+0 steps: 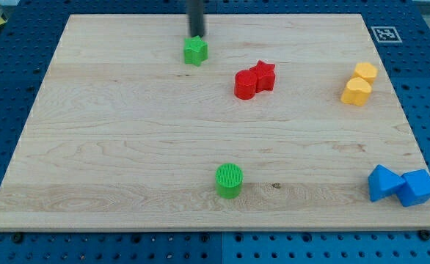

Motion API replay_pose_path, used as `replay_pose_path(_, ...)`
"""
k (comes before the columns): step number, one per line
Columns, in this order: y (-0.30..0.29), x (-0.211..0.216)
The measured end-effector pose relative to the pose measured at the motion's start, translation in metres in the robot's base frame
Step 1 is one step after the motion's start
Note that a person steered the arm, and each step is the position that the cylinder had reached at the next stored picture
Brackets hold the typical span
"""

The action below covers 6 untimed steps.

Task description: Move the green star diagonal to the green circle

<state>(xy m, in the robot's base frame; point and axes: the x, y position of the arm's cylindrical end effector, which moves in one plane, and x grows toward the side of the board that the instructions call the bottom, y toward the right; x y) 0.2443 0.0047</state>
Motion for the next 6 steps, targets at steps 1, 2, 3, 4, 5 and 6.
replay_pose_path(1, 0.062, 0.024)
replay_pose_path(2, 0.014, 0.048)
replay_pose_path(3, -0.066, 0.086)
replay_pose_path(4, -0.081, 0.097)
replay_pose_path(5, -0.042, 0.050)
replay_pose_path(6, -0.073, 0.018)
